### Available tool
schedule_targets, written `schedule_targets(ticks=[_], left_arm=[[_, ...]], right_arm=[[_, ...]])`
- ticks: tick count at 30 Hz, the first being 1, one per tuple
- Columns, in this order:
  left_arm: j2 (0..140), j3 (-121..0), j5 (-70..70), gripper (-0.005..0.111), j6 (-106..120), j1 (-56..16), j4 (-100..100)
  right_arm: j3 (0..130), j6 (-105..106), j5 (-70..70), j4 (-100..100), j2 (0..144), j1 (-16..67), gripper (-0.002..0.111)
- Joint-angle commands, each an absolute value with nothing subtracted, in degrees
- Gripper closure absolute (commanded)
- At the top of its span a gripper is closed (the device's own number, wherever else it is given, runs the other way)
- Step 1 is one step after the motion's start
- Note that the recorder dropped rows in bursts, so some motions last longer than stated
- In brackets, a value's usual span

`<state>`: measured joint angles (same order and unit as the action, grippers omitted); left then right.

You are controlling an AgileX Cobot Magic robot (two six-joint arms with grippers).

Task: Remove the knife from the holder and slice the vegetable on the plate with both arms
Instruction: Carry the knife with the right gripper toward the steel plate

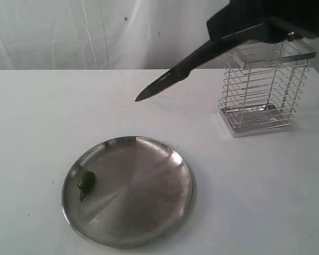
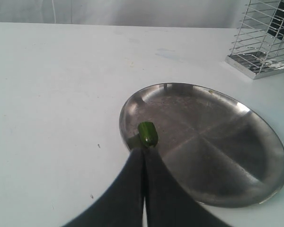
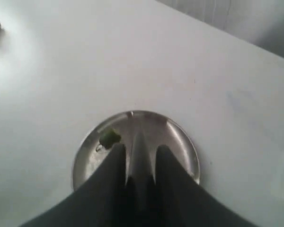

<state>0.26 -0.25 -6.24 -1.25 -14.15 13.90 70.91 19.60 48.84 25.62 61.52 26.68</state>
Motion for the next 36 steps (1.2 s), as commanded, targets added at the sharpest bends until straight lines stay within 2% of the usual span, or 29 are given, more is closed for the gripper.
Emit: schedule_targets(ticks=[1, 9, 15, 22, 28, 32, 36], left_arm=[[0.00, 0.00, -6.06, 0.107, -1.21, -14.02, 14.60], [0.00, 0.00, -6.06, 0.107, -1.21, -14.02, 14.60], [0.00, 0.00, -5.65, 0.107, -1.21, -14.02, 14.60], [0.00, 0.00, 2.00, 0.107, -1.94, -14.02, 15.93], [0.00, 0.00, 0.31, 0.107, -14.11, -14.02, 18.91], [0.00, -3.90, -7.09, 0.107, -11.71, -17.23, 19.28], [1.09, -7.65, -7.68, 0.107, -0.97, -22.55, 26.76]], right_arm=[[62.12, 20.17, 39.21, 27.69, 56.12, 29.65, 0.108], [51.28, 20.39, 32.01, 31.55, 49.01, 32.79, 0.108], [50.51, 20.39, 31.71, 33.59, 47.41, 33.69, 0.108], [50.39, 24.85, 31.07, 39.21, 49.36, 34.99, 0.108], [45.96, 29.88, 23.97, 46.40, 49.36, 38.30, 0.108], [42.65, 33.13, 20.72, 50.56, 49.46, 40.65, 0.108], [41.30, 38.09, 15.18, 55.30, 49.46, 42.92, 0.108]])
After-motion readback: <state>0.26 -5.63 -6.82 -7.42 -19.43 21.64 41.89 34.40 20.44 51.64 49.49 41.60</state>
